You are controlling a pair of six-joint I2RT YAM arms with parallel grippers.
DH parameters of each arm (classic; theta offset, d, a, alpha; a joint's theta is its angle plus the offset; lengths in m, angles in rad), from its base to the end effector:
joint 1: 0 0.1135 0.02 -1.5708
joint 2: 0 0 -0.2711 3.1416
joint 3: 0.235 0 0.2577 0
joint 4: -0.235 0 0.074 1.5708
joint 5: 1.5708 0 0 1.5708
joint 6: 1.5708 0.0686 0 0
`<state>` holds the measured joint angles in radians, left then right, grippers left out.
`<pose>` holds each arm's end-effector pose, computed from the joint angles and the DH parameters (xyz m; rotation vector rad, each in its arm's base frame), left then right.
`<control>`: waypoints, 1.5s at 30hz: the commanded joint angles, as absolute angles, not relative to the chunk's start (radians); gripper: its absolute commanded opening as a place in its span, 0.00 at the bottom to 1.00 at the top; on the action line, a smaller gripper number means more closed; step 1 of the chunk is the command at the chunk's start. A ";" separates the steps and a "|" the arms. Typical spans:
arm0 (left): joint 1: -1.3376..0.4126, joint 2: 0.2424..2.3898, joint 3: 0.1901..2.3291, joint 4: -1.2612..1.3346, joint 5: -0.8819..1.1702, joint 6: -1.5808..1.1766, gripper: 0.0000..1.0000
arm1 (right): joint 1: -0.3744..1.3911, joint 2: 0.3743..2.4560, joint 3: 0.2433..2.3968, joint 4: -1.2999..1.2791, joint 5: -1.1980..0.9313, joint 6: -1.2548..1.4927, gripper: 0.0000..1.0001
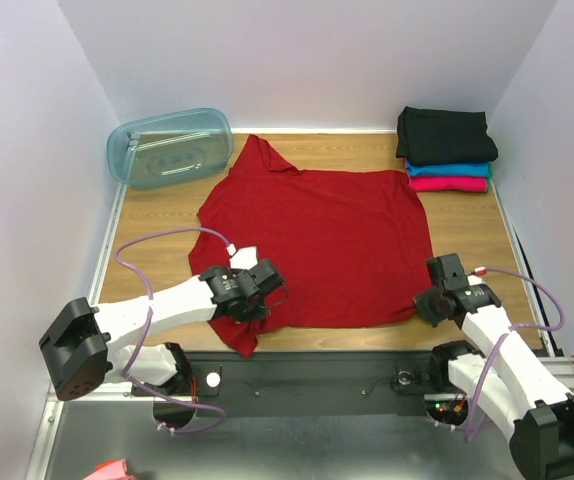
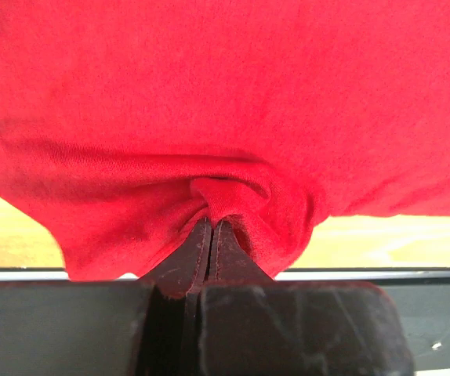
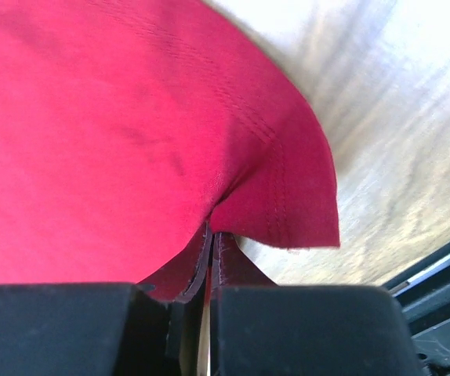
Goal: Fold and stack the t-shirts
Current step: Flatten the tshirt out, then fold the tshirt
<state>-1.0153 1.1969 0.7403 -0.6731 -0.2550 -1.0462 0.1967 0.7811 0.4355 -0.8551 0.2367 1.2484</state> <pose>0.1372 -0.1883 0.1823 -0.1184 2.6782 -0.3386 0.1350 0.0105 0.1448 1.4116 2.3122 0.0937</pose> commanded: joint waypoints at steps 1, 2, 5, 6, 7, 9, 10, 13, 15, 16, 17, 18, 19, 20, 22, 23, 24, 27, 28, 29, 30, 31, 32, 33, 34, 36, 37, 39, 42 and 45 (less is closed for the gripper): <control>-0.971 1.203 0.824 -0.672 -0.311 -0.954 0.00 | 0.192 0.773 0.528 -0.822 0.299 1.204 0.00; -0.962 1.213 0.833 -0.666 -0.317 -0.936 0.00 | 0.192 0.784 0.538 -0.821 0.302 1.198 0.00; -0.930 1.255 0.877 -0.640 -0.330 -0.856 0.00 | 0.192 0.816 0.575 -0.796 0.301 1.154 0.00; -0.917 1.268 0.890 -0.637 -0.334 -0.838 0.00 | 0.192 0.843 0.584 -0.792 0.301 1.146 0.00; -0.899 1.296 0.916 -0.635 -0.348 -0.800 0.00 | 0.192 0.876 0.606 -0.784 0.307 1.138 0.00; -0.878 1.334 0.957 -0.643 -0.368 -0.766 0.00 | 0.192 0.906 0.627 -0.769 0.311 1.120 0.00; -0.868 1.335 0.968 -0.641 -0.368 -0.750 0.00 | 0.192 0.917 0.637 -0.761 0.314 1.120 0.00; -0.822 1.376 1.021 -0.644 -0.417 -0.697 0.00 | 0.192 0.949 0.669 -0.729 0.324 1.094 0.00; -0.793 1.385 1.043 -0.634 -0.423 -0.648 0.00 | 0.192 0.965 0.686 -0.715 0.334 1.089 0.00; -0.787 1.397 1.061 -0.615 -0.423 -0.629 0.00 | 0.192 0.980 0.701 -0.703 0.342 1.075 0.00; -0.779 1.402 1.068 -0.604 -0.426 -0.615 0.00 | 0.192 0.991 0.709 -0.695 0.348 1.068 0.00; -0.770 1.408 1.075 -0.592 -0.428 -0.600 0.00 | 0.192 1.000 0.716 -0.690 0.354 1.062 0.00; -0.758 1.417 1.092 -0.580 -0.428 -0.571 0.00 | 0.192 1.012 0.736 -0.680 0.360 1.055 0.00; -0.749 1.437 1.100 -0.572 -0.433 -0.558 0.00 | 0.192 1.035 0.745 -0.675 0.373 1.043 0.00; -0.736 1.459 1.132 -0.563 -0.442 -0.542 0.00 | 0.192 1.061 0.764 -0.663 0.386 1.039 0.00; -0.723 1.483 1.143 -0.557 -0.445 -0.522 0.00 | 0.192 1.087 0.781 -0.658 0.397 1.031 0.00; -0.716 1.499 1.158 -0.552 -0.448 -0.519 0.00 | 0.192 1.097 0.787 -0.652 0.402 1.031 0.00; -0.689 1.560 1.228 -0.519 -0.445 -0.480 0.00 | 0.192 1.141 0.799 -0.591 0.405 1.032 0.00; -0.684 1.574 1.239 -0.514 -0.446 -0.465 0.00 | 0.192 1.155 0.804 -0.577 0.405 1.031 0.00; -0.667 1.598 1.247 -0.508 -0.449 -0.442 0.00 | 0.192 1.167 0.813 -0.566 0.403 1.032 0.00; -0.658 1.611 1.256 -0.505 -0.451 -0.434 0.00 | 0.190 1.196 0.819 -0.555 0.408 1.031 0.00; -0.649 1.635 1.272 -0.503 -0.448 -0.427 0.00 | 0.190 1.212 0.825 -0.537 0.414 1.028 0.00; -0.637 1.647 1.281 -0.502 -0.445 -0.420 0.00 | 0.192 1.226 0.833 -0.531 0.419 1.028 0.00; -0.618 1.657 1.285 -0.499 -0.443 -0.407 0.00 | 0.190 1.242 0.851 -0.528 0.423 1.026 0.00; -0.609 1.667 1.296 -0.496 -0.439 -0.400 0.00 | 0.190 1.273 0.859 -0.517 0.425 1.023 0.00; -0.585 1.695 1.305 -0.488 -0.428 -0.385 0.00 | 0.190 1.302 0.882 -0.509 0.433 1.017 0.00; -0.578 1.713 1.313 -0.477 -0.422 -0.377 0.00 | 0.190 1.330 0.890 -0.502 0.439 1.011 0.00; -0.559 1.732 1.321 -0.456 -0.394 -0.353 0.00 | 0.190 1.353 0.900 -0.497 0.449 1.011 0.00; -0.543 1.779 1.359 -0.440 -0.368 -0.333 0.04 | 0.189 1.400 0.925 -0.494 0.494 1.008 0.01; -0.531 1.822 1.405 -0.439 -0.371 -0.310 0.45 | 0.181 1.451 0.959 -0.494 0.518 0.983 0.16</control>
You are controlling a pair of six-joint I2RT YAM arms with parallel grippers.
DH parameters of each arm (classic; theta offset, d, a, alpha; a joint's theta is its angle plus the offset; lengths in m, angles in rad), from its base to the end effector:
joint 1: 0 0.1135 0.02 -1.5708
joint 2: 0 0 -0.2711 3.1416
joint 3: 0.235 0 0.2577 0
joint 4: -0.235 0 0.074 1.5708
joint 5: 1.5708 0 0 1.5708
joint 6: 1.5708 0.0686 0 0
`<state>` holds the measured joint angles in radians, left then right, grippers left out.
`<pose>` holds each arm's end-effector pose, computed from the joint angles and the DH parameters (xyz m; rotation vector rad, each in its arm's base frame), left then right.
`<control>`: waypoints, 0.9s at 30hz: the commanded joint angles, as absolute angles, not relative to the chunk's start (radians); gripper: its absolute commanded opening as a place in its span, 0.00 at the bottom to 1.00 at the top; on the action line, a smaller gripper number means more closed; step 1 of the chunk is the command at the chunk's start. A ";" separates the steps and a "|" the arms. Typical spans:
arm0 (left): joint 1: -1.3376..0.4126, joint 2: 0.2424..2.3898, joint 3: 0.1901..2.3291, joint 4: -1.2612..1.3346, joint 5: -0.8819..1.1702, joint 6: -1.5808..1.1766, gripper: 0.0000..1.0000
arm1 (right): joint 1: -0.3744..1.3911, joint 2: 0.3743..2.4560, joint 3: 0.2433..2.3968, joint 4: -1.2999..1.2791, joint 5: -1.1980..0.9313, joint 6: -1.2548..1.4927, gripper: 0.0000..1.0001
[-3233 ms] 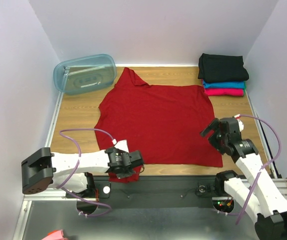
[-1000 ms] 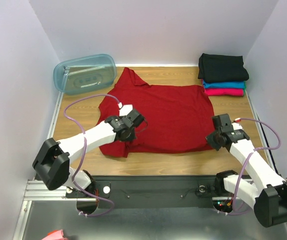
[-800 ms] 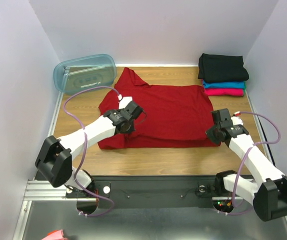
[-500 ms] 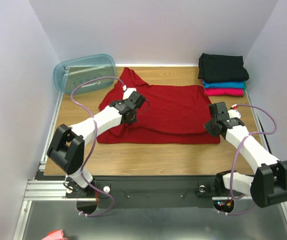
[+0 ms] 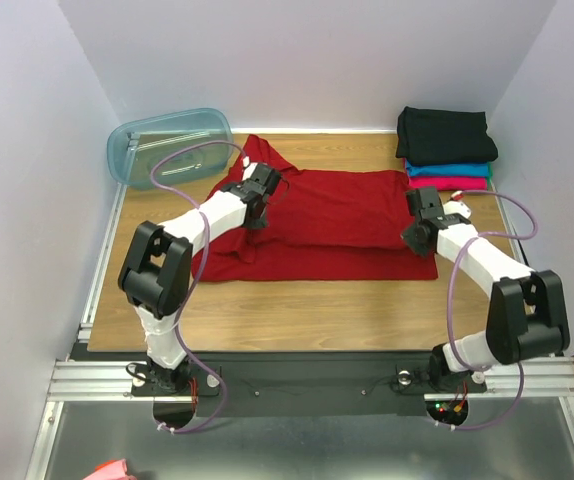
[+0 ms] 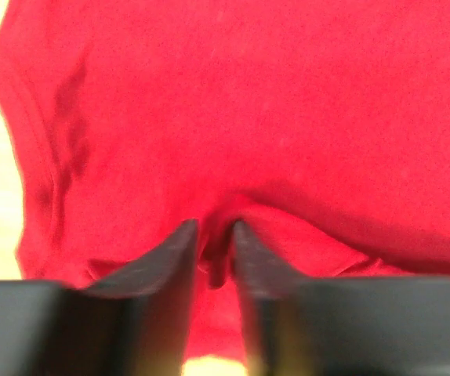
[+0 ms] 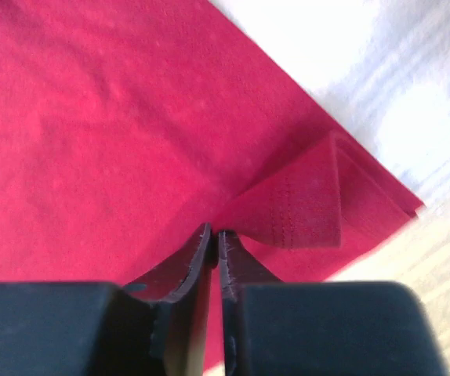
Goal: Fold and stack the t-shirts
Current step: Fold the tshirt
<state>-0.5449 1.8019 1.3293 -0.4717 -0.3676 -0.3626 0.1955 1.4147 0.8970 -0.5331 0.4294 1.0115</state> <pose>0.3664 -0.1932 0.2049 0.0753 2.4277 0.0608 0.2931 0.0289 0.1911 1.1148 2.2169 -0.0708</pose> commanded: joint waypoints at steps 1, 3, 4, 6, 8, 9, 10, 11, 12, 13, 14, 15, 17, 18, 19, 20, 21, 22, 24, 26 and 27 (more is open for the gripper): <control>-0.526 1.836 1.434 -0.451 -0.376 -0.308 0.49 | 0.179 1.463 0.968 -0.494 0.517 0.962 0.39; -0.514 1.841 1.462 -0.475 -0.385 -0.313 0.54 | 0.178 1.492 1.000 -0.494 0.500 0.937 0.69; -0.512 1.838 1.479 -0.480 -0.385 -0.316 0.55 | 0.178 1.499 1.012 -0.495 0.494 0.924 0.80; -0.511 1.810 1.482 -0.494 -0.391 -0.333 0.56 | 0.178 1.500 1.031 -0.497 0.483 0.890 0.92; -0.511 1.755 1.445 -0.489 -0.364 -0.347 0.57 | 0.178 1.486 1.031 -0.495 0.463 0.861 0.99; -0.511 1.732 1.425 -0.488 -0.354 -0.372 0.59 | 0.178 1.474 1.023 -0.495 0.456 0.851 1.00; -0.511 1.711 1.375 -0.477 -0.339 -0.386 0.64 | 0.178 1.450 1.016 -0.494 0.443 0.845 1.00; -0.511 1.666 1.344 -0.469 -0.306 -0.405 0.76 | 0.178 1.433 1.005 -0.494 0.414 0.839 1.00; -0.511 1.645 1.313 -0.462 -0.284 -0.423 0.92 | 0.178 1.418 0.993 -0.492 0.390 0.831 1.00; -0.512 1.600 1.240 -0.434 -0.231 -0.460 0.92 | 0.178 1.392 0.962 -0.480 0.365 0.807 1.00; -0.514 1.579 1.201 -0.420 -0.201 -0.478 0.92 | 0.178 1.381 0.945 -0.473 0.310 0.798 1.00; -0.518 1.554 1.162 -0.405 -0.177 -0.492 0.98 | 0.178 1.371 0.930 -0.465 0.281 0.786 1.00; -0.531 1.479 1.044 -0.370 -0.164 -0.560 0.98 | 0.178 1.358 0.887 -0.442 0.208 0.753 1.00; -0.532 1.454 1.008 -0.356 -0.158 -0.580 0.98 | 0.178 1.353 0.871 -0.436 0.189 0.746 1.00; -0.531 1.430 0.936 -0.312 -0.150 -0.590 0.98 | 0.178 1.353 0.859 -0.417 0.172 0.736 1.00; -0.531 1.389 0.905 -0.281 -0.131 -0.609 0.98 | 0.179 1.353 0.832 -0.408 0.151 0.724 1.00; -0.531 1.378 0.879 -0.249 -0.106 -0.612 0.98 | 0.179 1.356 0.821 -0.400 0.141 0.723 1.00; -0.531 1.374 0.850 -0.201 -0.047 -0.611 0.98 | 0.179 1.358 0.812 -0.382 0.123 0.715 1.00; -0.532 1.394 0.836 -0.163 -0.023 -0.620 0.98 | 0.179 1.374 0.796 -0.374 0.112 0.710 1.00; -0.531 1.461 0.854 -0.166 -0.063 -0.626 0.98 | 0.179 1.387 0.798 -0.370 0.101 0.697 1.00; -0.531 1.486 0.865 -0.170 -0.072 -0.621 0.98 | 0.179 1.393 0.795 -0.370 0.100 0.695 1.00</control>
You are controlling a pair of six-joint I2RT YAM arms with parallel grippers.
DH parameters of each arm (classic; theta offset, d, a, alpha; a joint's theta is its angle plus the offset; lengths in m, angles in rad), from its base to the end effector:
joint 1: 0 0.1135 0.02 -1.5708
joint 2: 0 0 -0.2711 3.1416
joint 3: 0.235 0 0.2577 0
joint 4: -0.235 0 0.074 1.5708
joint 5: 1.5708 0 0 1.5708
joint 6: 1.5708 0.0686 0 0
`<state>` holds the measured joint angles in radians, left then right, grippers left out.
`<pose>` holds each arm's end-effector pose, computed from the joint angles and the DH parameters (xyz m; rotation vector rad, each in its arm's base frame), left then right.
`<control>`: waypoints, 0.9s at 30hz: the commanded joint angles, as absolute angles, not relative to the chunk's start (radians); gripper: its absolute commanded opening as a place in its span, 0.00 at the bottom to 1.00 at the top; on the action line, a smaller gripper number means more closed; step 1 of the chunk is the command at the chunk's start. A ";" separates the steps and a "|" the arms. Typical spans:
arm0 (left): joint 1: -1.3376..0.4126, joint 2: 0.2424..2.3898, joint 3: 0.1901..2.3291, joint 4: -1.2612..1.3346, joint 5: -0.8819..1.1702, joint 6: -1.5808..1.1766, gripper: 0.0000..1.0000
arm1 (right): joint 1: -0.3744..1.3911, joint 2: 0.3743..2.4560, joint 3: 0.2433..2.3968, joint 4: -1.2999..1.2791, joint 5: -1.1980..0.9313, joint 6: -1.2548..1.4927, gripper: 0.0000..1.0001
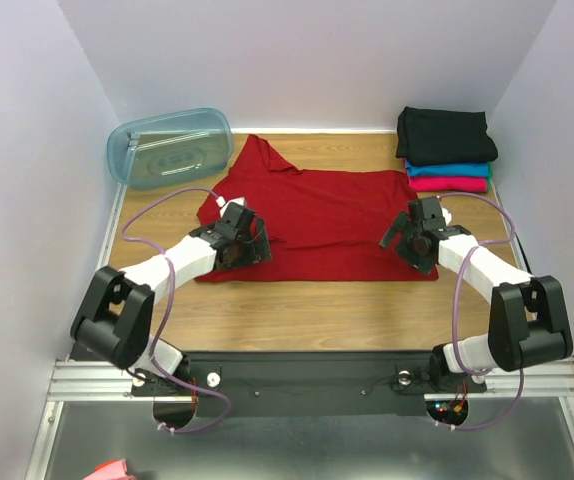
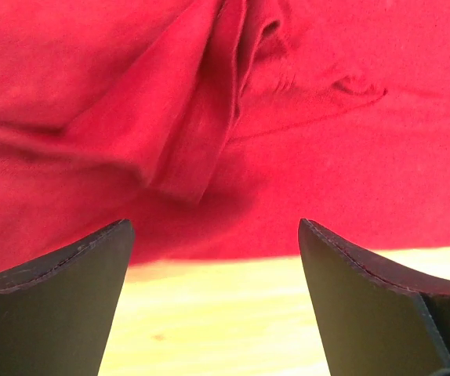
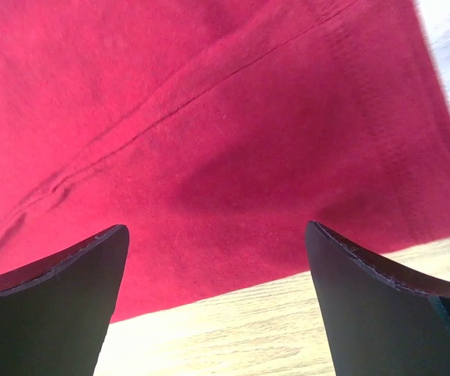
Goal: Fold and stack the t-shirts
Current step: Fold the tshirt
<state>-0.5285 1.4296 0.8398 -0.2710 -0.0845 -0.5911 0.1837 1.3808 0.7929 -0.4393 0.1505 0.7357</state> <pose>0.2761 -0.1545 0.1844 -0.1159 2.4655 -0.3974 0.2811 0.0418 0.1693 0.7570 2.4732 0.1450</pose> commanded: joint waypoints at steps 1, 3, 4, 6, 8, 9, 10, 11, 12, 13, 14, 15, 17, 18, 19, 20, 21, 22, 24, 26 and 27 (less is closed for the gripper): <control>-0.529 1.511 0.879 -0.173 -0.081 -0.620 0.98 | 0.179 1.394 0.796 -0.368 0.101 0.692 1.00; -0.529 1.572 0.937 -0.193 -0.115 -0.627 0.98 | 0.179 1.394 0.793 -0.367 0.104 0.689 1.00; -0.529 1.584 0.972 -0.201 -0.126 -0.629 0.98 | 0.179 1.393 0.792 -0.365 0.104 0.689 1.00; -0.529 1.598 1.002 -0.193 -0.146 -0.624 0.98 | 0.178 1.391 0.788 -0.365 0.110 0.684 1.00; -0.517 1.611 1.035 -0.193 -0.184 -0.615 0.98 | 0.179 1.391 0.785 -0.367 0.117 0.680 1.00; -0.506 1.618 1.048 -0.195 -0.190 -0.609 0.98 | 0.179 1.390 0.781 -0.365 0.117 0.680 1.00; -0.494 1.629 1.061 -0.195 -0.190 -0.601 0.98 | 0.178 1.388 0.778 -0.367 0.117 0.677 1.00; -0.464 1.656 1.096 -0.192 -0.187 -0.589 0.98 | 0.179 1.385 0.773 -0.367 0.118 0.675 1.00; -0.450 1.675 1.115 -0.189 -0.183 -0.583 0.98 | 0.179 1.384 0.770 -0.367 0.123 0.673 1.00; -0.437 1.695 1.136 -0.189 -0.178 -0.577 0.98 | 0.178 1.382 0.769 -0.367 0.129 0.673 1.00; -0.405 1.742 1.179 -0.178 -0.167 -0.563 0.98 | 0.178 1.376 0.767 -0.368 0.136 0.672 1.00; -0.391 1.768 1.202 -0.173 -0.157 -0.557 0.98 | 0.179 1.371 0.769 -0.368 0.140 0.672 1.00; -0.342 1.842 1.291 -0.172 -0.129 -0.539 0.98 | 0.178 1.361 0.775 -0.370 0.153 0.664 1.00; -0.325 1.862 1.325 -0.173 -0.117 -0.534 0.98 | 0.178 1.361 0.776 -0.370 0.158 0.663 1.00; -0.309 1.879 1.357 -0.187 -0.109 -0.534 0.98 | 0.178 1.355 0.779 -0.371 0.160 0.661 1.00; -0.275 1.905 1.427 -0.186 -0.062 -0.537 0.98 | 0.179 1.348 0.784 -0.373 0.160 0.658 1.00; -0.259 1.905 1.428 -0.183 -0.061 -0.543 0.98 | 0.178 1.345 0.785 -0.373 0.158 0.658 1.00; -0.247 1.907 1.465 -0.183 -0.043 -0.543 0.99 | 0.179 1.342 0.785 -0.374 0.160 0.658 1.00; -0.223 1.908 1.503 -0.189 -0.005 -0.534 0.98 | 0.179 1.339 0.782 -0.376 0.155 0.657 1.00; -0.222 1.896 1.549 -0.236 -0.008 -0.531 0.98 | 0.179 1.332 0.779 -0.382 0.155 0.657 1.00; -0.222 1.887 1.554 -0.251 -0.009 -0.529 0.98 | 0.179 1.327 0.776 -0.382 0.152 0.658 1.00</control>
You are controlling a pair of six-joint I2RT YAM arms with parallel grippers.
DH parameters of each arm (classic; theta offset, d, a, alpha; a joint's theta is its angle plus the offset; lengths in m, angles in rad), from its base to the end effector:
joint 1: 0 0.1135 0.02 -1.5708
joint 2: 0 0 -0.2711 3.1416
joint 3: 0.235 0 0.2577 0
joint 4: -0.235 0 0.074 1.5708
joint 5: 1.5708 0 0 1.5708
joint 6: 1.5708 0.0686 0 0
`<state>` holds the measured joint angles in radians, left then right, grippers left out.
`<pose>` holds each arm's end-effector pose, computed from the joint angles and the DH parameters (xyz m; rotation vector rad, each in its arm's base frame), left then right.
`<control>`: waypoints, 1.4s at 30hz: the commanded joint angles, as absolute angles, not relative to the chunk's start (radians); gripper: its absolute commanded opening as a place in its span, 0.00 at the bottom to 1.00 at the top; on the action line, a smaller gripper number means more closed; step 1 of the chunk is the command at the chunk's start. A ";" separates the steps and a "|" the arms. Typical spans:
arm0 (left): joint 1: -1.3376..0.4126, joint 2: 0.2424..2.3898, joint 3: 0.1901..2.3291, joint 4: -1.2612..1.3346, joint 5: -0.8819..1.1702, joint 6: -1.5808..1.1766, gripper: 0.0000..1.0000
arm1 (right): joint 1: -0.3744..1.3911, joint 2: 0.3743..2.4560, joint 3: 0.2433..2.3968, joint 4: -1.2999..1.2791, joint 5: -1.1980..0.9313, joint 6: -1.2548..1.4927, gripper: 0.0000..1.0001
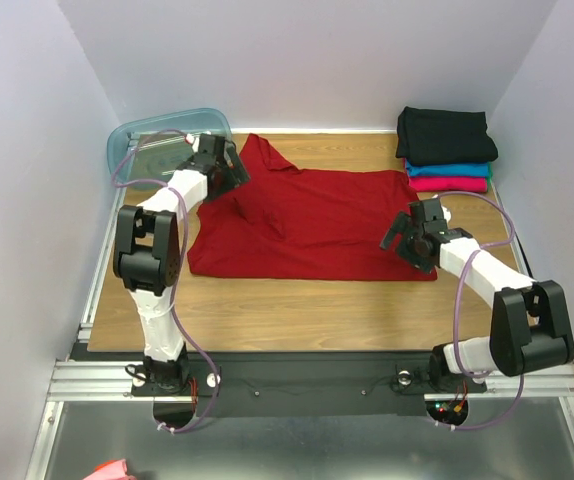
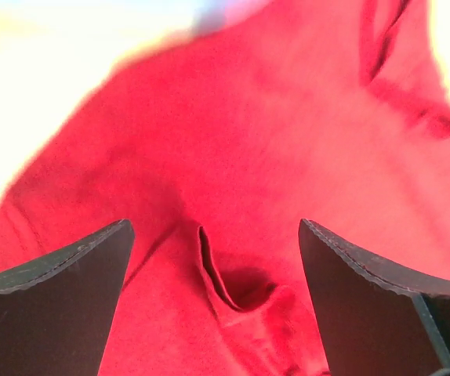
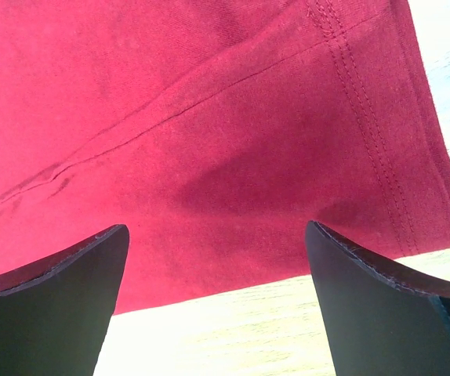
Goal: Fold and stack the t-shirts
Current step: Fold the tshirt
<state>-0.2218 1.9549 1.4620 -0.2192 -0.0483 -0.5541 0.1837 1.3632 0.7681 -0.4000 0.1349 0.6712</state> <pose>0.4677 -0.1021 0.2060 -0.4066 2.2704 -0.3479 0.2795 0.0425 0.1689 0.6673 2.4712 0.1568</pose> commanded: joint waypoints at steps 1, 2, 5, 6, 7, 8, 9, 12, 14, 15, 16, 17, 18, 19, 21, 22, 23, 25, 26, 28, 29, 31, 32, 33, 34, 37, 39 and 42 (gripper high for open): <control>-0.222 1.870 1.543 -0.253 -0.011 -0.534 0.98 | 0.179 1.321 0.772 -0.383 0.152 0.657 1.00; -0.222 1.829 1.505 -0.249 -0.015 -0.537 0.98 | 0.178 1.313 0.772 -0.383 0.150 0.658 1.00; -0.227 1.723 1.375 -0.204 -0.005 -0.552 0.98 | 0.179 1.302 0.781 -0.383 0.161 0.638 1.00; -0.232 1.697 1.340 -0.193 -0.006 -0.561 0.98 | 0.179 1.304 0.787 -0.383 0.161 0.634 1.00; -0.236 1.674 1.309 -0.183 -0.006 -0.566 0.98 | 0.178 1.310 0.795 -0.383 0.157 0.629 1.00; -0.253 1.640 1.254 -0.181 -0.008 -0.578 0.98 | 0.179 1.315 0.813 -0.382 0.149 0.620 1.00; -0.264 1.626 1.227 -0.181 -0.012 -0.584 0.98 | 0.179 1.337 0.821 -0.379 0.131 0.617 1.00; -0.320 1.586 1.112 -0.164 -0.012 -0.618 0.98 | 0.179 1.394 0.860 -0.373 0.095 0.600 1.00; -0.334 1.572 1.033 -0.126 -0.006 -0.638 0.98 | 0.181 1.416 0.873 -0.339 0.051 0.583 1.00; -0.337 1.568 1.011 -0.115 -0.005 -0.652 0.98 | 0.189 1.422 0.874 -0.319 0.043 0.578 1.00; -0.337 1.568 0.974 -0.100 0.021 -0.658 0.98 | 0.190 1.448 0.876 -0.292 0.040 0.575 1.00; -0.336 1.569 0.954 -0.091 0.015 -0.664 0.98 | 0.190 1.462 0.879 -0.285 0.037 0.574 1.00; -0.336 1.575 0.936 -0.081 0.011 -0.670 0.98 | 0.190 1.483 0.884 -0.281 0.049 0.571 1.00; -0.336 1.583 0.921 -0.077 0.012 -0.673 0.98 | 0.190 1.503 0.891 -0.282 0.054 0.574 1.00; -0.336 1.617 0.888 -0.077 0.024 -0.676 0.98 | 0.190 1.548 0.884 -0.281 0.037 0.598 1.00; -0.336 1.632 0.864 -0.092 0.025 -0.693 0.98 | 0.192 1.558 0.861 -0.279 0.032 0.621 1.00; -0.336 1.635 0.851 -0.109 0.025 -0.707 0.98 | 0.192 1.557 0.844 -0.279 0.032 0.621 1.00; -0.341 1.618 0.810 -0.133 0.020 -0.750 0.98 | 0.192 1.545 0.806 -0.281 0.043 0.649 1.00; -0.353 1.573 0.748 -0.129 0.023 -0.787 0.98 | 0.192 1.520 0.763 -0.282 0.049 0.672 1.00; -0.371 1.476 0.659 -0.146 0.017 -0.834 0.98 | 0.192 1.480 0.707 -0.287 0.038 0.687 1.00; -0.392 1.442 0.632 -0.161 0.008 -0.888 0.98 | 0.192 1.461 0.654 -0.293 0.032 0.713 1.00; -0.417 1.379 0.598 -0.224 -0.069 -0.951 0.98 | 0.192 1.370 0.603 -0.317 0.038 0.739 1.00; -0.422 1.323 0.588 -0.288 -0.098 -0.954 0.98 | 0.192 1.329 0.572 -0.327 0.041 0.762 1.00; -0.446 1.296 0.588 -0.326 -0.112 -0.995 0.98 | 0.192 1.290 0.530 -0.337 0.060 0.773 1.00; -0.457 1.270 0.580 -0.398 -0.129 -1.024 0.98 | 0.192 1.210 0.506 -0.368 0.070 0.782 1.00; -0.474 1.174 0.551 -0.434 -0.117 -1.065 0.98 | 0.190 1.077 0.453 -0.428 0.095 0.833 1.00; -0.483 1.117 0.522 -0.469 -0.094 -1.090 0.98 | 0.192 1.025 0.430 -0.478 0.075 0.870 1.00; -0.511 1.037 0.489 -0.557 -0.097 -1.132 0.99 | 0.190 0.934 0.394 -0.538 0.063 0.910 1.00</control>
<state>-0.4896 1.1126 0.5293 -0.3824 -0.0769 -1.0534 0.1856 1.0035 0.4393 -0.3733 0.0582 0.8303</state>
